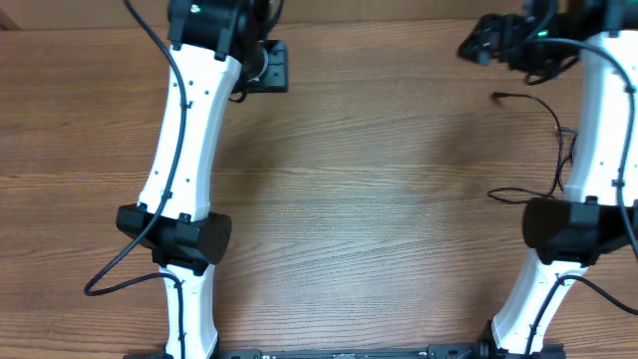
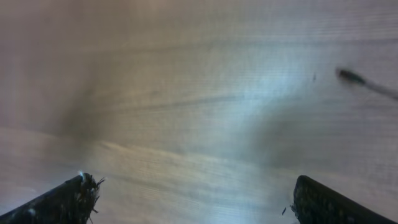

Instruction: Untangle cables

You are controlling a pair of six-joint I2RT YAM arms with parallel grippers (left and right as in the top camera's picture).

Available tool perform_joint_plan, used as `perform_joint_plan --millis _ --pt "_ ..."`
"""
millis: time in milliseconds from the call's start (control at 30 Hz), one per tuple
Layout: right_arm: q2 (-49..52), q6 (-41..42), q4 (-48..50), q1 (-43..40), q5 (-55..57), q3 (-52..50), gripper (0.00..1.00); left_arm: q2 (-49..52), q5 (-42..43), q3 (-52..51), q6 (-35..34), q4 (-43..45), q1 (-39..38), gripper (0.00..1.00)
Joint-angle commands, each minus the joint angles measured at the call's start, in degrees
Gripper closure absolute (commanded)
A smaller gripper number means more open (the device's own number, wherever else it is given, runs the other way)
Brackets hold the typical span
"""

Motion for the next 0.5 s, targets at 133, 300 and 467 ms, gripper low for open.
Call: perform_joint_plan --millis 133,300,467 --pt "-1.03 8.87 -0.52 6.88 11.5 -1.27 0.0 -2.05 9.73 0.24 -1.7 -0.85 6.71 0.32" --pt "-2.97 11.1 -0.52 9.29 11.47 -6.67 0.0 -2.93 8.79 -2.01 0.31 -0.85 7.19 0.28" --pt "-9.16 11.08 -0.52 9.57 13.27 -18.45 0.0 -8.9 3.72 -12.81 1.31 -0.85 7.26 0.27"
